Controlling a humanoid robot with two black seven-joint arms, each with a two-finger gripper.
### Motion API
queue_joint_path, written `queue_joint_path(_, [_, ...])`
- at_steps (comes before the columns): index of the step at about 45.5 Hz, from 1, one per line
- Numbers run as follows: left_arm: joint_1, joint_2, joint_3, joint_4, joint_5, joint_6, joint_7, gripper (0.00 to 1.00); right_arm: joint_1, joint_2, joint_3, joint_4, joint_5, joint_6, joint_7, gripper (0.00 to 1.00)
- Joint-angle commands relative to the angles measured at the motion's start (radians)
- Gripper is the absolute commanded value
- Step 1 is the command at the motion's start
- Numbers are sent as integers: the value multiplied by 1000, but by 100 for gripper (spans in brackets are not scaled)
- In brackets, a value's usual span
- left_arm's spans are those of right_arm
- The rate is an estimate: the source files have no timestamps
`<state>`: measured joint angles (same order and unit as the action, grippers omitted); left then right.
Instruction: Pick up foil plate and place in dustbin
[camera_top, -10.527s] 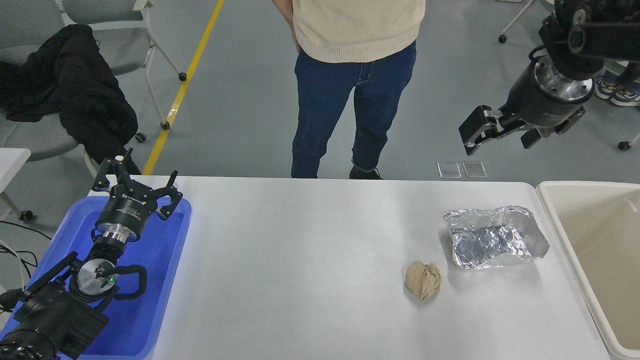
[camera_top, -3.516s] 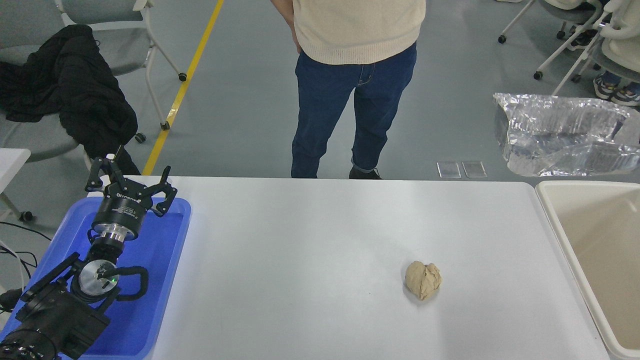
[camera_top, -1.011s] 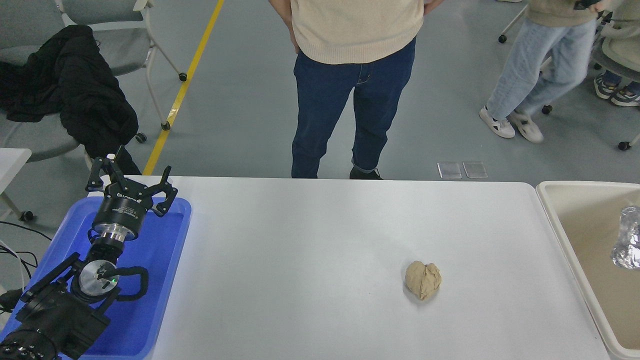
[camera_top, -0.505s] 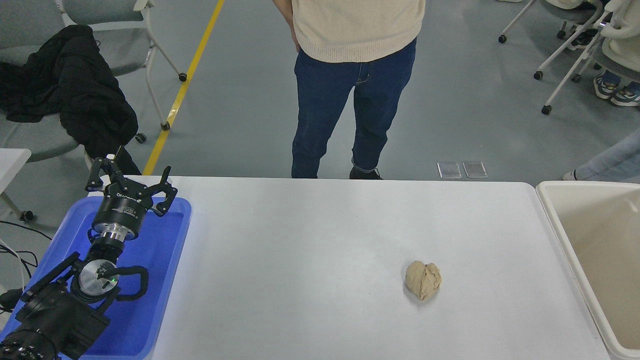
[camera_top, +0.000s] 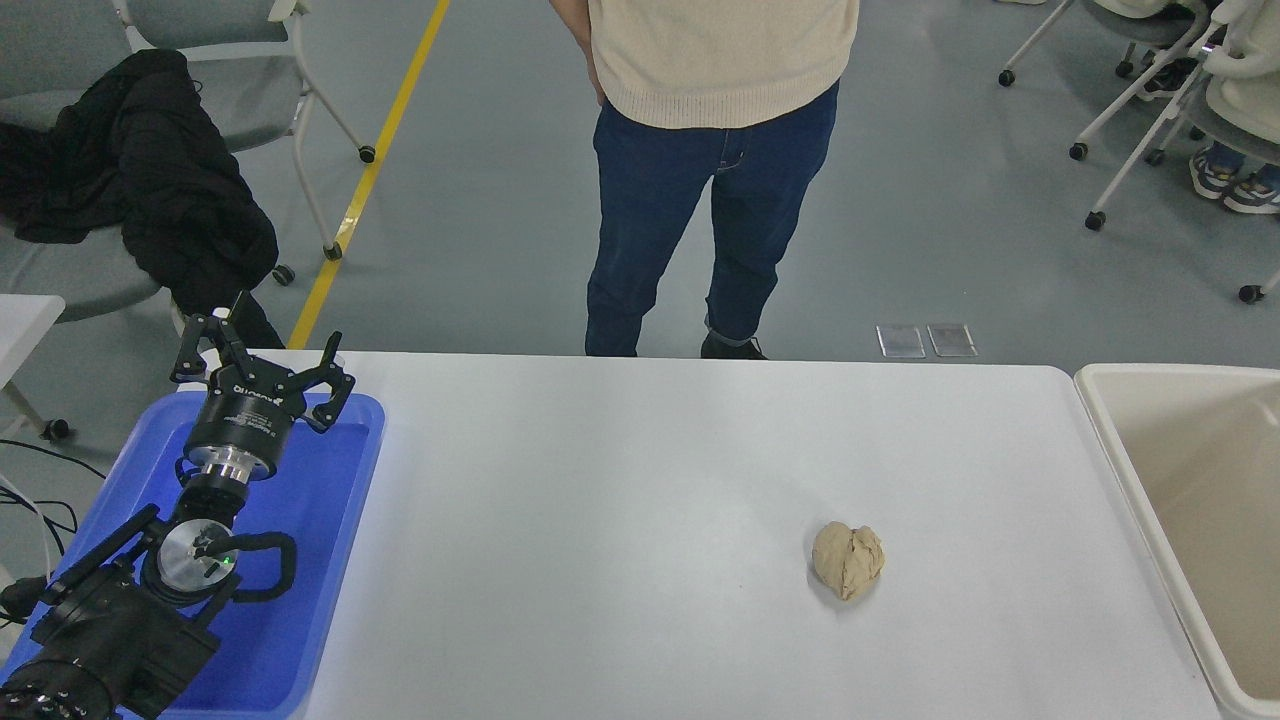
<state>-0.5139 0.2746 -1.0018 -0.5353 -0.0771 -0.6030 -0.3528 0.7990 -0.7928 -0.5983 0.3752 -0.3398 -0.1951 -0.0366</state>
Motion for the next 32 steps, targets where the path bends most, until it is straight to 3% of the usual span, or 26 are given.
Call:
queue_joint_path(1, [0,0,0,0,0,0,0,100,222,-200,-6,414,-67,13,-2,100])
queue_joint_path(16, [0,0,0,0,0,0,0,100,569,-229,-305,734,-113,181,0,100])
queue_joint_path(32, [0,0,0,0,0,0,0,100,971,45,-644,763,-104,732,0,100])
